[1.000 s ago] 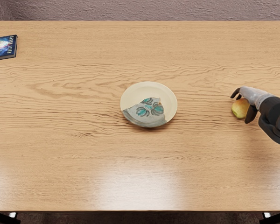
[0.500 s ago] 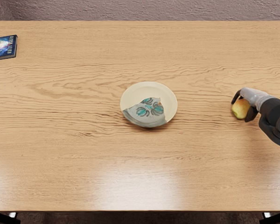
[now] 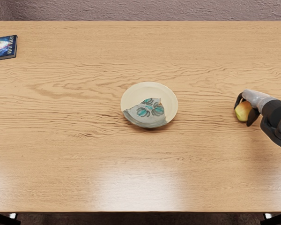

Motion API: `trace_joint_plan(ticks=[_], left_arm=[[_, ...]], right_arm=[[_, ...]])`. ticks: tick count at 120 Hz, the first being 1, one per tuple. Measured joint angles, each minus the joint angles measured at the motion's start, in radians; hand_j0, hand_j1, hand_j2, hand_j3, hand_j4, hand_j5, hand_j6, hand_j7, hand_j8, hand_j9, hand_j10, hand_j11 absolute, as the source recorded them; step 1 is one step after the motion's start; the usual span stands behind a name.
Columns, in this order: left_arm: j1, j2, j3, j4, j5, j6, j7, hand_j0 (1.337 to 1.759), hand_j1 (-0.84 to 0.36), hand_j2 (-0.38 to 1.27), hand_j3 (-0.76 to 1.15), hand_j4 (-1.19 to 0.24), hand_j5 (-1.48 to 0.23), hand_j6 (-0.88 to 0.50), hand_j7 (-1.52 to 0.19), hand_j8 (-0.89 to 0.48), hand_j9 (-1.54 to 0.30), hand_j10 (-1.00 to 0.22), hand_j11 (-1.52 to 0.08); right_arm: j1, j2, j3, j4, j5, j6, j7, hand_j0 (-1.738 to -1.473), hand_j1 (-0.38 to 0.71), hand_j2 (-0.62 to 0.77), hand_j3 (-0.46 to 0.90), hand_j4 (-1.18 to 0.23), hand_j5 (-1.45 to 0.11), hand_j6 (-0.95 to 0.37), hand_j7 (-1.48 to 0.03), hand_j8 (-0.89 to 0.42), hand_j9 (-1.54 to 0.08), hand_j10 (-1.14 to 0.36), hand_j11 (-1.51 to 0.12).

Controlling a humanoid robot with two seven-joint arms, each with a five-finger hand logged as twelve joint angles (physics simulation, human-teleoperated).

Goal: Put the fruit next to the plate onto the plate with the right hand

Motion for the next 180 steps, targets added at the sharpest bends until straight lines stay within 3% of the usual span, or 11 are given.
trace_joint_plan(ticks=[29,37,39,77,114,144,147,162,180], left_arm=[[0.000,0.000,0.000,0.000,0.000,0.000,0.000,1.658,0.34,0.00,0.00,-0.01,-0.01,-0.01,-0.01,-0.01,-0.01,-0.01,-0.01],[0.000,0.000,0.000,0.000,0.000,0.000,0.000,1.658,0.34,0.00,0.00,-0.01,-0.01,-0.01,-0.01,-0.01,-0.01,-0.01,-0.01],[0.000,0.000,0.000,0.000,0.000,0.000,0.000,1.658,0.34,0.00,0.00,-0.01,-0.01,-0.01,-0.01,-0.01,-0.01,-0.01,-0.01],[0.000,0.000,0.000,0.000,0.000,0.000,0.000,1.658,0.34,0.00,0.00,-0.01,-0.01,-0.01,-0.01,-0.01,-0.01,-0.01,-0.01],[0.000,0.000,0.000,0.000,0.000,0.000,0.000,1.658,0.34,0.00,0.00,-0.01,-0.01,-0.01,-0.01,-0.01,-0.01,-0.01,-0.01],[0.000,0.000,0.000,0.000,0.000,0.000,0.000,1.658,0.34,0.00,0.00,-0.01,-0.01,-0.01,-0.01,-0.01,-0.01,-0.01,-0.01],[0.001,0.000,0.000,0.000,0.000,0.000,0.000,1.658,0.34,0.00,0.00,-0.01,-0.01,-0.01,-0.01,-0.01,-0.01,-0.01,-0.01],[0.000,0.000,0.000,0.000,0.000,0.000,0.000,1.658,0.34,0.00,0.00,-0.01,-0.01,-0.01,-0.01,-0.01,-0.01,-0.01,-0.01],[0.001,0.000,0.000,0.000,0.000,0.000,0.000,1.658,0.34,0.00,0.00,-0.01,-0.01,-0.01,-0.01,-0.01,-0.01,-0.01,-0.01]], right_arm=[[0.023,0.020,0.012,-0.002,0.016,0.003,-0.001,-1.645,0.20,0.18,0.00,-0.53,-1.06,-0.34,-1.03,-0.28,-1.07,-0.59,-1.07],[0.037,0.039,0.014,-0.001,0.020,0.004,-0.001,-1.645,0.21,0.21,0.00,-0.52,-1.07,-0.33,-1.04,-0.27,-1.08,-0.59,-1.08],[0.040,0.043,0.014,-0.001,0.021,0.005,-0.001,-1.646,0.23,0.29,0.00,-0.51,-1.07,-0.32,-1.04,-0.27,-1.08,-0.59,-1.08],[0.103,0.119,0.031,0.019,0.030,0.009,0.000,-1.645,0.26,0.27,0.00,-0.46,-1.09,-0.29,-1.05,-0.23,-1.08,-0.56,-1.10],[0.131,0.186,0.064,0.107,0.034,0.015,0.000,-1.644,0.25,0.27,0.00,-0.46,-1.10,-0.30,-1.05,-0.24,-1.08,-0.56,-1.10],[0.156,0.285,0.079,0.125,0.035,0.015,0.000,-1.643,0.26,0.29,0.00,-0.45,-1.11,-0.29,-1.04,-0.23,-1.08,-0.56,-1.10],[0.160,0.291,0.079,0.124,0.035,0.014,0.000,-1.644,0.28,0.33,0.00,-0.45,-1.11,-0.29,-1.04,-0.23,-1.08,-0.55,-1.10],[0.173,0.338,0.080,0.100,0.029,0.012,0.000,-1.644,0.21,0.19,0.00,-0.49,-1.09,-0.32,-1.04,-0.26,-1.08,-0.58,-1.09],[0.185,0.428,0.075,-0.004,0.017,0.008,0.000,-1.643,0.23,0.25,0.00,-0.50,-1.08,-0.32,-1.04,-0.26,-1.08,-0.59,-1.08]])
